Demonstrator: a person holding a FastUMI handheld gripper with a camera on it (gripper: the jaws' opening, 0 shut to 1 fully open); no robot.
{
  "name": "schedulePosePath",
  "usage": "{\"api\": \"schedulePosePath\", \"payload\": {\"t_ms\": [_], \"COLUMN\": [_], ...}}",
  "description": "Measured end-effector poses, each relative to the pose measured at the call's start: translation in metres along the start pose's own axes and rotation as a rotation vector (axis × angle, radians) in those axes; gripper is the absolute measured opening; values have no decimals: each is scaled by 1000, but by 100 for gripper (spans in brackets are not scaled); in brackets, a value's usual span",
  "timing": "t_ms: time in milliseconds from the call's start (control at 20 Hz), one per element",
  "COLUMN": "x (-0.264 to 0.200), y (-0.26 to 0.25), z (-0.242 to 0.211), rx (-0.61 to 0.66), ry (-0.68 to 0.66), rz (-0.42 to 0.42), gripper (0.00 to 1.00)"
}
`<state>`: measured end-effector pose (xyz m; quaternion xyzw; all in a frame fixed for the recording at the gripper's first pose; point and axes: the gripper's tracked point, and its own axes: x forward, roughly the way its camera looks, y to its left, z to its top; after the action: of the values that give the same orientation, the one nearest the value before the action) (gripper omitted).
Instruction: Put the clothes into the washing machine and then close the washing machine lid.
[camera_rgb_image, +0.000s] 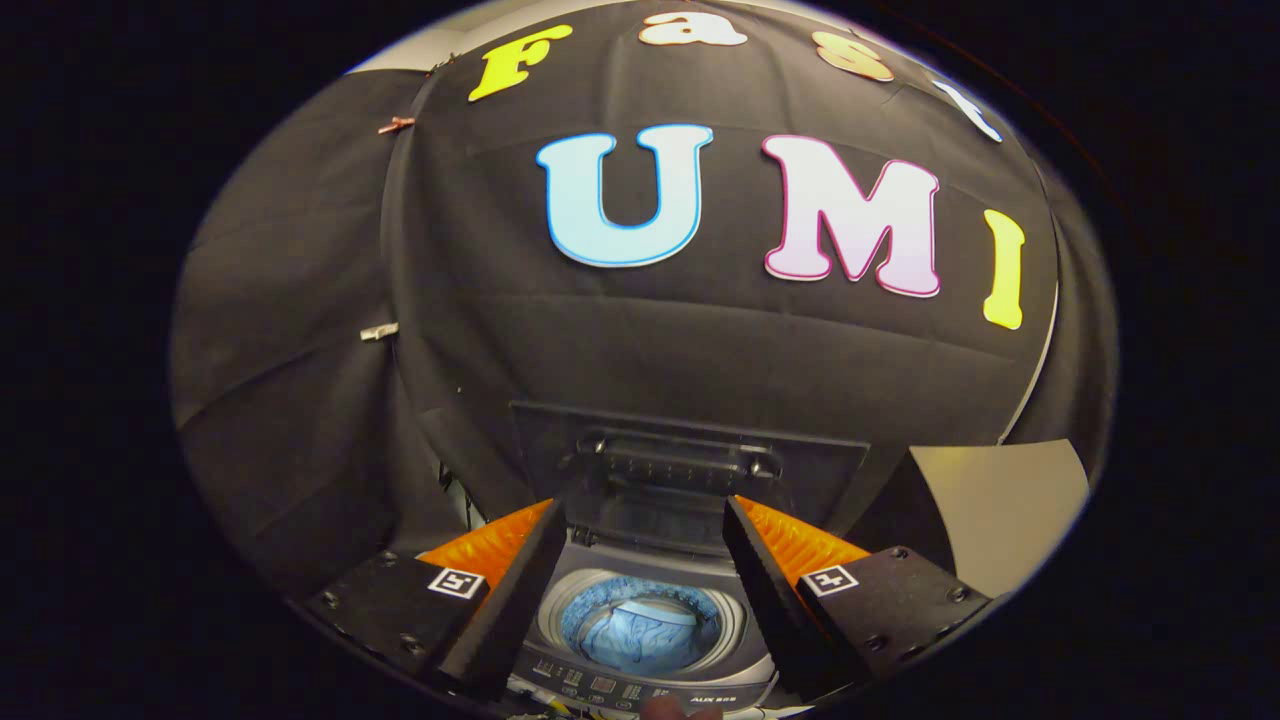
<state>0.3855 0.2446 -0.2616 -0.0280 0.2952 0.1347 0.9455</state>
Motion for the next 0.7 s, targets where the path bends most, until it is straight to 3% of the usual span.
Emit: {"api": "schedulePosePath", "payload": {"t_ms": [150, 350, 700], "x": [10, 36, 101], "y": [-9, -37, -75], "z": [45, 72, 79], "rx": [4, -60, 71], "ry": [-122, -180, -176], "rz": [-5, -88, -148], "gripper": [99, 99, 99]}}
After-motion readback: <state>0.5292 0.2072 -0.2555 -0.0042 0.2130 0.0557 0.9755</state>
